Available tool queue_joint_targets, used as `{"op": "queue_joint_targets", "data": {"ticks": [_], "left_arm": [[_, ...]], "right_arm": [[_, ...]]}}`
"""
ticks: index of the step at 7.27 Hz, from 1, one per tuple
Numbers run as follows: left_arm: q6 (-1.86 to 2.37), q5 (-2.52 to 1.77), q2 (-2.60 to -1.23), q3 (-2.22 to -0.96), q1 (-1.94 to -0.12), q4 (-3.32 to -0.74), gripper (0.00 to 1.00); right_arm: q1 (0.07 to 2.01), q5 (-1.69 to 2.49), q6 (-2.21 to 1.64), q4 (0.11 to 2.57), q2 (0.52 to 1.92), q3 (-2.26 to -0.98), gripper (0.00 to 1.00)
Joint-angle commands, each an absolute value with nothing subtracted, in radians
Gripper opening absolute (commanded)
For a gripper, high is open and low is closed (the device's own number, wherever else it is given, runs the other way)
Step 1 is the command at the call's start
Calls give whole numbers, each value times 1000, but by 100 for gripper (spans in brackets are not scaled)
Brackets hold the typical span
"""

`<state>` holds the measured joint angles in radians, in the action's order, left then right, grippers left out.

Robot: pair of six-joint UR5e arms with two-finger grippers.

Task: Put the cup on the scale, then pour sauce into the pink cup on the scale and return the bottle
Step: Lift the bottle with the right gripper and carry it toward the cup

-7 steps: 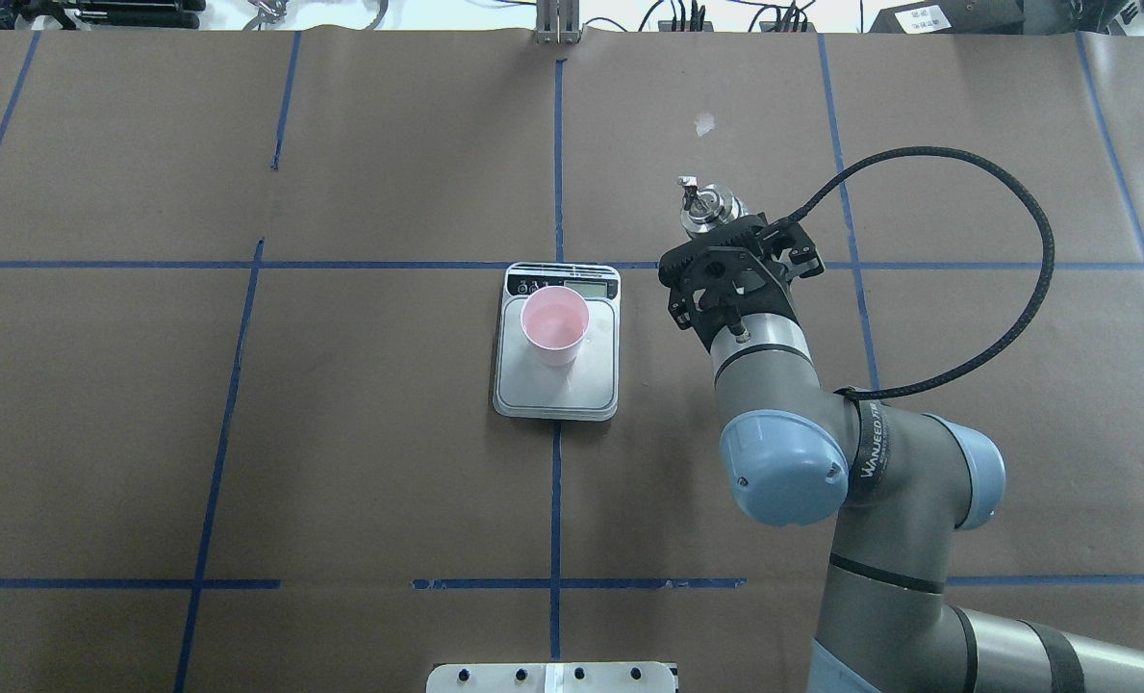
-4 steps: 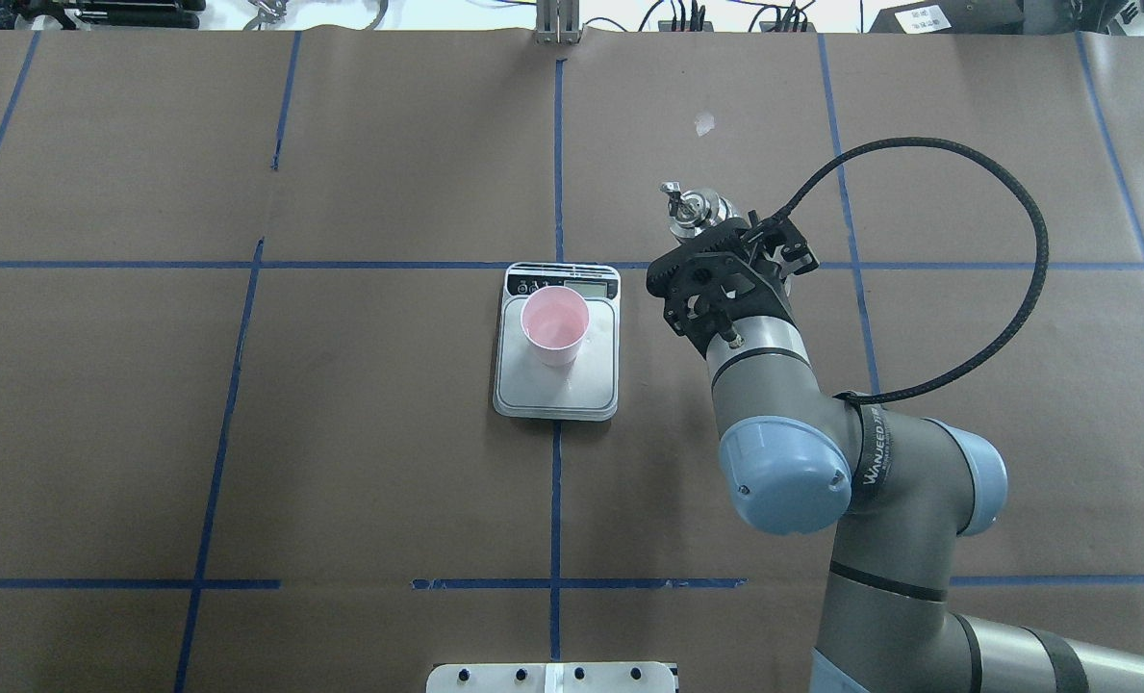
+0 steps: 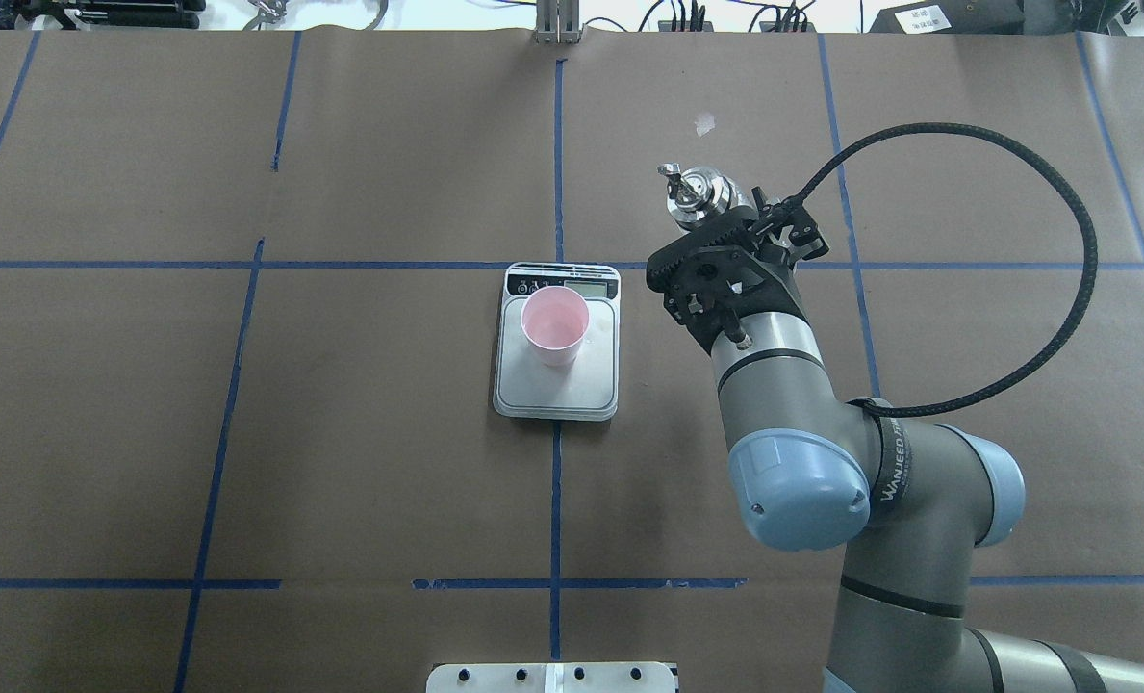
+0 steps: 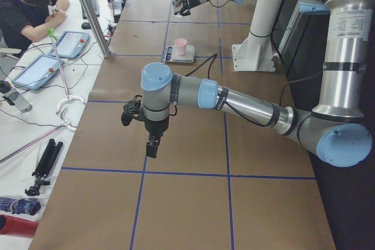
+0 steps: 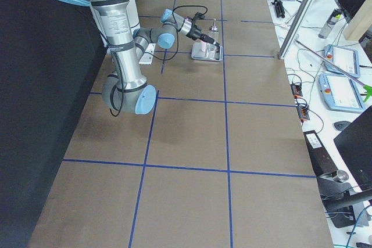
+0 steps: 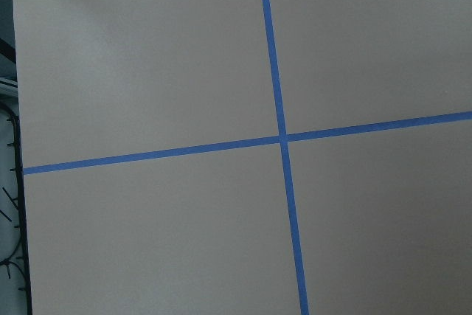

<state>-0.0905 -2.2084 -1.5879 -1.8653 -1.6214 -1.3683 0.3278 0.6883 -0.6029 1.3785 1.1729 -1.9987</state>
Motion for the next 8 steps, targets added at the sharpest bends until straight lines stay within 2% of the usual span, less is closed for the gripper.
{"op": "queue_joint_targets", "data": {"ticks": [1,2,6,8], "left_arm": [[-91,-2209,-1588,-1865,-1621,-1368,100],[-91,-2209,-1589,-1865,-1621,-1368,100],[-91,-2209,-1588,-1865,-1621,-1368,100],[-89,-2209,-1589,-1862,-1621,-1367,100]], "right_arm": [[318,690,-600,1388,1177,-1993,0],[318,689,-601,1397,1186,-1962,0],[281,548,-597,1702,1170,-1951,0],[240,490,-585,1738,1169,-1950,0]]}}
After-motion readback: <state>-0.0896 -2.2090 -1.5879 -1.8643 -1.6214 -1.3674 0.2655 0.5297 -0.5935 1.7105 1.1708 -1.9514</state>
